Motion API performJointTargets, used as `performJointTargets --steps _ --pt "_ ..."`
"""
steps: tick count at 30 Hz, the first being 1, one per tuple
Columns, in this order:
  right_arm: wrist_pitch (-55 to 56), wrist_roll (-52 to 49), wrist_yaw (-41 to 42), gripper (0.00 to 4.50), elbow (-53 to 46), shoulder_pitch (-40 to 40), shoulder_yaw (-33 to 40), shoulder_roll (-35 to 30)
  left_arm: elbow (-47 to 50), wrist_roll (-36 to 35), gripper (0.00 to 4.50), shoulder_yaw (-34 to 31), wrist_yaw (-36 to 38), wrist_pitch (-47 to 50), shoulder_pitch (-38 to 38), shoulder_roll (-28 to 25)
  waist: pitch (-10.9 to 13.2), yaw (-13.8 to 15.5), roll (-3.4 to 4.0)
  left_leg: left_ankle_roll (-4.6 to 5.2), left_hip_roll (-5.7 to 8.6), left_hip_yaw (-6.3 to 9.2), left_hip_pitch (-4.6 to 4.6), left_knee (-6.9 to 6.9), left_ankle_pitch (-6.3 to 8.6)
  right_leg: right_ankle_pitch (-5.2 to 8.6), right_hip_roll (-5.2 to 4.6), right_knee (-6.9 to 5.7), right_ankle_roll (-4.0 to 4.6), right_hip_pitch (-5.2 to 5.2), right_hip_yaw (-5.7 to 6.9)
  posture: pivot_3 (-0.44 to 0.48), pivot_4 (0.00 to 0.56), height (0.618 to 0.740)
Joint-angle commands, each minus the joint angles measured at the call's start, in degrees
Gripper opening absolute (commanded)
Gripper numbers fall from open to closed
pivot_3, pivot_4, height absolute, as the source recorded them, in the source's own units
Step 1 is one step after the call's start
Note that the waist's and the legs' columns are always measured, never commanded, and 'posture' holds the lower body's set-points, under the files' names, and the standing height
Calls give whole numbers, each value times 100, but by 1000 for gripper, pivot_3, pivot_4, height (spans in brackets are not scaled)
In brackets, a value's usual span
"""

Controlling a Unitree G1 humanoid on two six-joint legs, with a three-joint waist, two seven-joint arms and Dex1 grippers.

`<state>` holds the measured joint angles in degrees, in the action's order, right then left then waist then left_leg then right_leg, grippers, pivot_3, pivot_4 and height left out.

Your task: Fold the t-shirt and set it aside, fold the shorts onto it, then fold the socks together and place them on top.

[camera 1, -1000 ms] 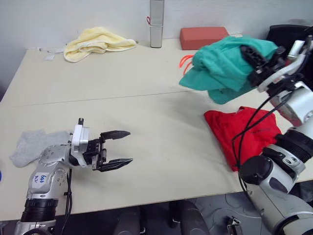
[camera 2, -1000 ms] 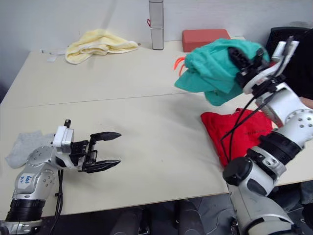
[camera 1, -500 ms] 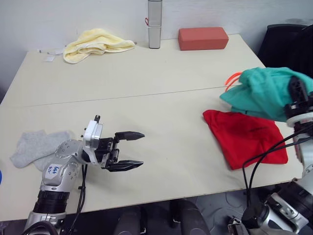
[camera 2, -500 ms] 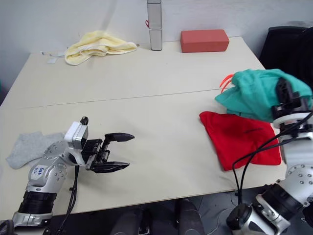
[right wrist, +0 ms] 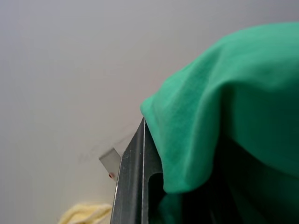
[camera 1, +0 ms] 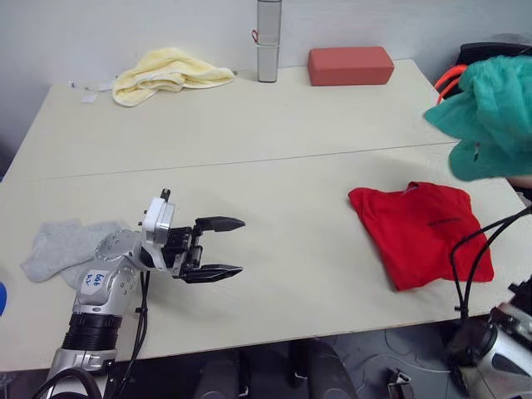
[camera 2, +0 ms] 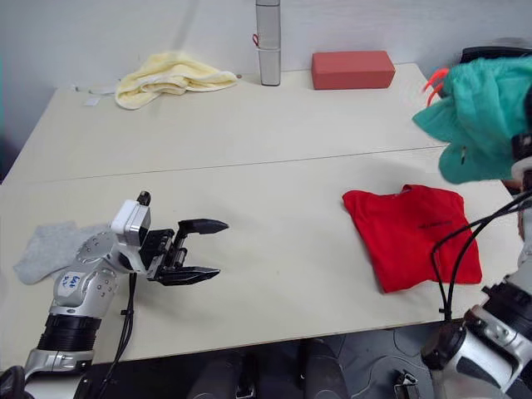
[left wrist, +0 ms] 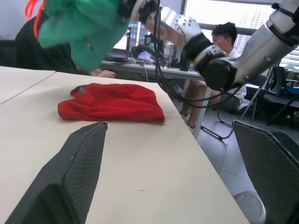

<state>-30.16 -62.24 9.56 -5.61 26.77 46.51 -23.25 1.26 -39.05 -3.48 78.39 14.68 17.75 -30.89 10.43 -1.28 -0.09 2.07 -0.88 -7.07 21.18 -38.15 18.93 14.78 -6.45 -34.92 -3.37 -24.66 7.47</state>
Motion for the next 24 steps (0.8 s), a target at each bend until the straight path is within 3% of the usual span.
performJointTargets --steps 1,5,9,14,24 --pt "272 -148 -474 7 -738 -474 -83 544 81 -34 4500 -100 41 -8 -7 -77 6 -10 14 2 4 -2 2 0 -1 -1 -4 -3 -1 -2 -3 0 150 740" --pt "405 -93 -923 7 -1825 -1755 -513 1543 343 -111 4500 -197 -21 119 -224 -235 9 -16 33 -4 3 9 0 9 -1 2 -6 -5 3 -5 -1 0 150 740" --pt "435 -407 -1295 7 -2395 -2312 -787 1825 458 -136 4500 -264 -74 202 -317 -310 11 -23 36 -2 7 5 2 5 0 -1 -9 -4 -2 -5 -5 0 150 740" --pt "385 -937 -1833 7 -2671 -2762 -1002 1839 521 -159 4500 -275 -113 236 -360 -331 11 -22 36 -5 6 9 -6 6 4 2 -8 4 3 -3 -7 0 150 740" --pt "406 -3643 -3241 7 -2713 -3383 -1105 1327 492 -112 4500 -174 -169 207 -316 -201 11 -4 35 -3 6 14 -4 8 4 3 -7 14 5 -2 -6 0 150 740"
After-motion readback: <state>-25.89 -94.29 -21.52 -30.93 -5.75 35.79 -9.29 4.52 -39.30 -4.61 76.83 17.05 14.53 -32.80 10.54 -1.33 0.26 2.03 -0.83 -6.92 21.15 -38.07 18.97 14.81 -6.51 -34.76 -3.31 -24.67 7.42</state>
